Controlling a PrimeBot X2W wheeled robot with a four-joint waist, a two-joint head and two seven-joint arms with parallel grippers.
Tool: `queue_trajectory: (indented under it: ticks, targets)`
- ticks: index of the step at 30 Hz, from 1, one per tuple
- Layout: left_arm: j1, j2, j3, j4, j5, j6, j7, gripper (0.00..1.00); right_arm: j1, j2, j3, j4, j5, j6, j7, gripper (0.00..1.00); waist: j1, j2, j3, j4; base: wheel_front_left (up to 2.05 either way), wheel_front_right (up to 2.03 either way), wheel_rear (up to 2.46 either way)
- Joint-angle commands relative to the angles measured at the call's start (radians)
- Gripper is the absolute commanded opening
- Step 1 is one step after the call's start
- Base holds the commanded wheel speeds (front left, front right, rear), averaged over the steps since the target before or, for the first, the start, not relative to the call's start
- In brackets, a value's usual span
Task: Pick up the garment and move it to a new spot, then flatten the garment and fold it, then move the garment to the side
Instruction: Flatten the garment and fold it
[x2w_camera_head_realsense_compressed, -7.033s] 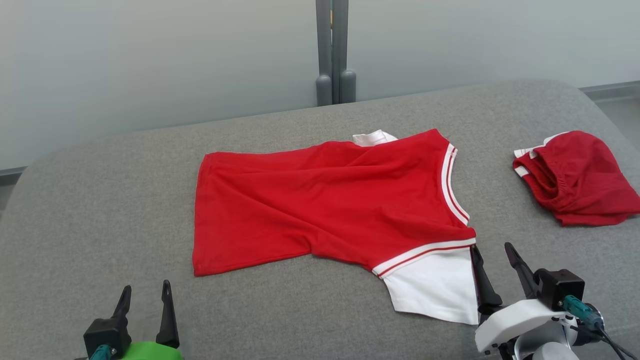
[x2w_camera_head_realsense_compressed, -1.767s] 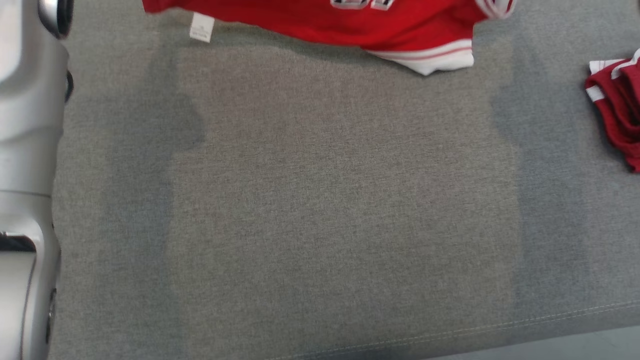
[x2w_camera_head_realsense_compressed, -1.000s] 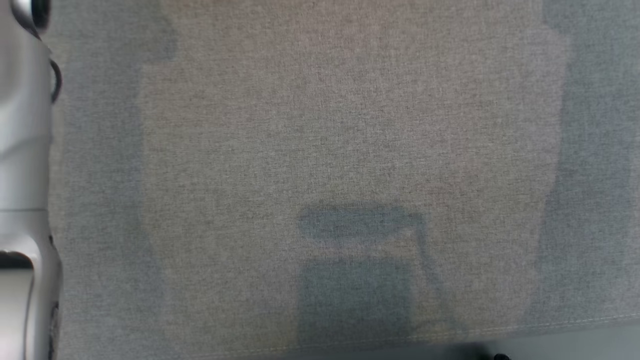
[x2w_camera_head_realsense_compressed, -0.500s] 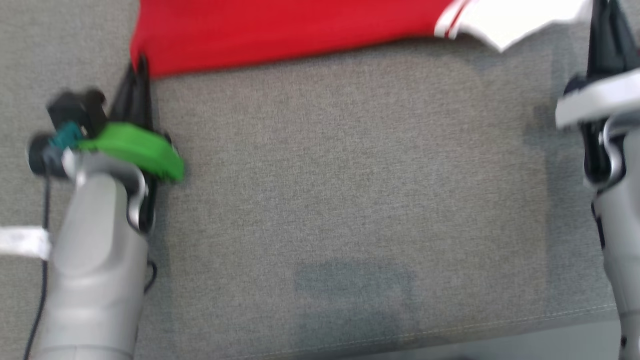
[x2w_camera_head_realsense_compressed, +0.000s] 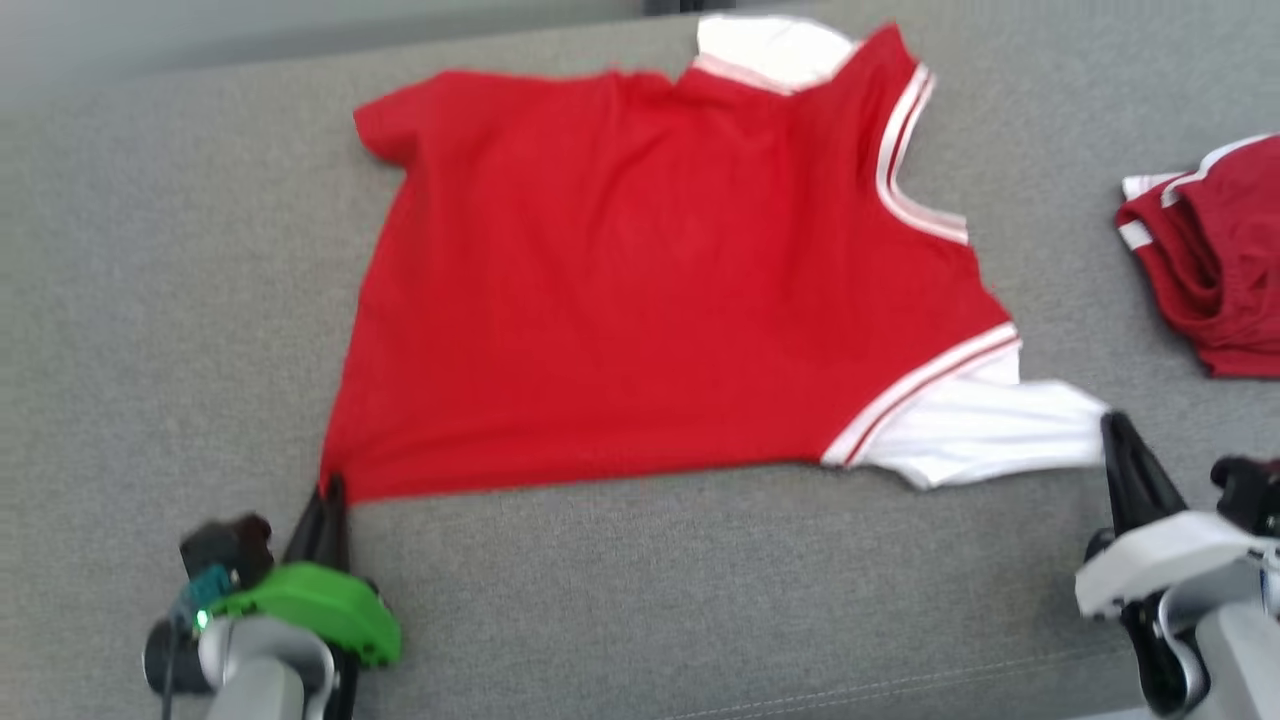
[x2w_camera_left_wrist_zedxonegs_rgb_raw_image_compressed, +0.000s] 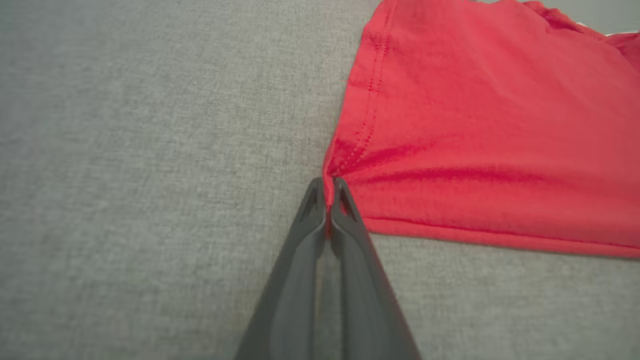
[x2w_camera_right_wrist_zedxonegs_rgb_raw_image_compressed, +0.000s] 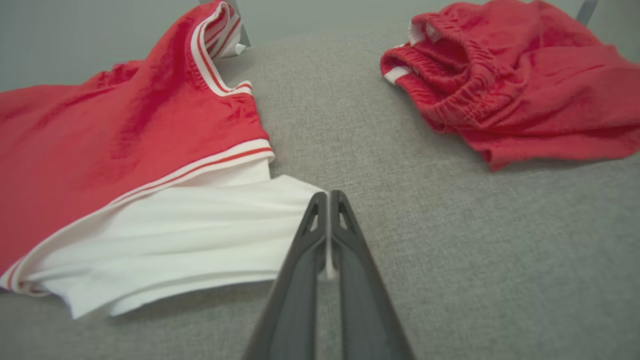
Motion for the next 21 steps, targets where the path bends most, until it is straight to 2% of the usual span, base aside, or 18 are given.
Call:
queue_trajectory:
  ticks: [1, 9, 21]
  targets:
    - [0.058, 0.004, 0.006, 0.017, 0.007, 0.005, 0.003, 0.0, 0.035, -0.016, -0.01, 0.006, 0.006, -0.004, -0.003, 0.0, 0.0001, 0.0, -0.141, -0.017, 0.0, 0.0, 0.0]
    - [0.21, -0.007, 0.046, 0.012, -0.008, 0.005, 0.002, 0.0, 0.186, -0.025, -0.03, 0.016, 0.042, -0.004, -0.003, 0.0, 0.0001, 0.0, -0.26, -0.001, 0.0, 0.0, 0.0]
    - [0.317, -0.009, 0.06, -0.01, -0.049, 0.007, 0.002, 0.0, 0.315, -0.031, -0.029, -0.032, 0.065, -0.004, -0.004, 0.0, 0.0001, 0.0, -0.316, -0.004, 0.0, 0.0, 0.0]
